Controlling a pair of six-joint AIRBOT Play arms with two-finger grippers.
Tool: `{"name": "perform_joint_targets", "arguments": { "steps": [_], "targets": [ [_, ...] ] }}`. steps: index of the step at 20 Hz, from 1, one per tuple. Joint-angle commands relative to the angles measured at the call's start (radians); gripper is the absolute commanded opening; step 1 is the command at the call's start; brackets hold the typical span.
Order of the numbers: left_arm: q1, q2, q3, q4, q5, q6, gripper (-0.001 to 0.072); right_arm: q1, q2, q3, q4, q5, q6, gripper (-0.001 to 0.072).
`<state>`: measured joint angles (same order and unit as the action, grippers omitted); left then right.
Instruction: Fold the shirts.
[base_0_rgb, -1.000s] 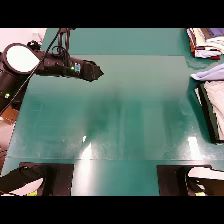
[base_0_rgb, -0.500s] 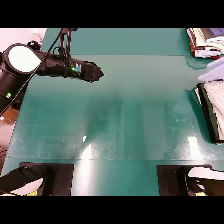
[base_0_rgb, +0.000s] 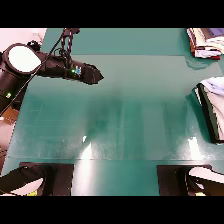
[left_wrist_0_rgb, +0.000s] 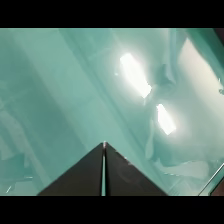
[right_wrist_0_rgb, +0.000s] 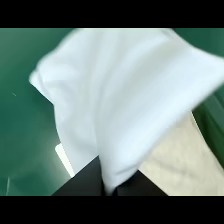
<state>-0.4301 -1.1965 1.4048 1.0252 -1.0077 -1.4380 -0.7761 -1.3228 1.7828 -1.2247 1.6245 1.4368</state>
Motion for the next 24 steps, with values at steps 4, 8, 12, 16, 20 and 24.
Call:
{"name": "perform_joint_targets", "arguments": {
  "steps": [4, 8, 12, 16, 20, 24],
  "targets": [
    [0.0, 0.0, 0.0, 0.0, -0.005, 0.006, 0.0025, -0.197, 0.19, -0.442, -0.063, 0.004, 0.013, 0.0342],
    [0.0, 0.0, 0.0, 0.0, -0.005, 0.006, 0.0025, -0.326, 0.238, -0.55, -0.05, -0.011, 0.01, 0.0471],
    [0.0, 0.0, 0.0, -0.001, -0.005, 0.006, 0.0025, -0.291, 0.252, -0.453, 0.144, -0.086, 0.01, 0.0467],
    [0.0, 0.0, 0.0, 0.0, -0.003, 0.006, 0.0025, -0.011, 0.252, -0.328, 0.331, -0.105, 0.01, 0.0444],
    [0.0, 0.0, 0.0, -0.002, 0.002, 0.005, 0.0025, 0.35, 0.252, -0.287, 0.333, -0.173, 0.01, 0.0444],
    [0.0, 0.0, 0.0, -0.002, 0.045, 0.005, 0.0025, 0.595, 0.232, -0.287, 0.333, -0.233, 0.01, 0.0414]
  ]
}}
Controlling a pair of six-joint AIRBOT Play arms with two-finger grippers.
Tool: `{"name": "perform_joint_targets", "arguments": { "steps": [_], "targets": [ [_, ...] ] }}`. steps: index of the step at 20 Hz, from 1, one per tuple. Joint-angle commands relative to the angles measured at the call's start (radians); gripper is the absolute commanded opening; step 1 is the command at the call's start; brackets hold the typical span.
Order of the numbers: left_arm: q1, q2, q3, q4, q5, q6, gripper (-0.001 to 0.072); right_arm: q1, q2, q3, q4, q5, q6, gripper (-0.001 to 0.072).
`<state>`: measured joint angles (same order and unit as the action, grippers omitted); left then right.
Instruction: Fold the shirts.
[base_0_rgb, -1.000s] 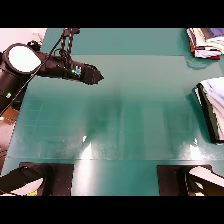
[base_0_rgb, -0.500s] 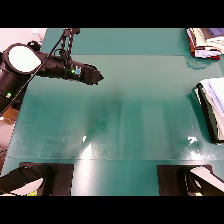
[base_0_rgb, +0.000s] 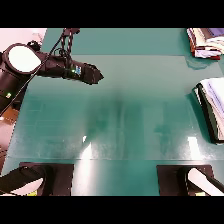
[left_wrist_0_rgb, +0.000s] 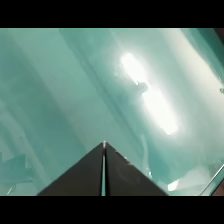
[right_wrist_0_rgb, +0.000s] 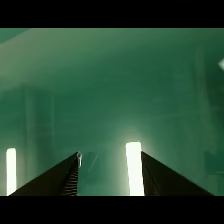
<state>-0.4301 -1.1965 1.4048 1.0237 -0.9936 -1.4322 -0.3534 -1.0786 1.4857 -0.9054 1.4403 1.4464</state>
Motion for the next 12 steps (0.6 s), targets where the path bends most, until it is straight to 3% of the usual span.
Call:
{"name": "perform_joint_targets", "arguments": {
  "steps": [1, 2, 3, 12],
  "targets": [
    [0.0, 0.0, 0.0, 0.0, 0.042, -0.001, 0.0025, 0.211, -0.024, 0.01, 0.014, -0.049, 0.0, 0.0256],
    [0.0, 0.0, 0.0, 0.0, 0.045, 0.0, 0.0025, 0.241, -0.035, 0.01, 0.014, -0.05, 0.0, 0.0097],
    [0.0, 0.0, 0.0, 0.0, 0.044, 0.0, 0.0025, 0.266, -0.047, 0.01, 0.014, -0.048, 0.0, 0.0018],
    [0.0, 0.0, 0.0, 0.0, 0.044, -0.001, 0.0025, 0.303, -0.076, 0.01, 0.015, -0.05, 0.0, 0.0018]
  ]
}}
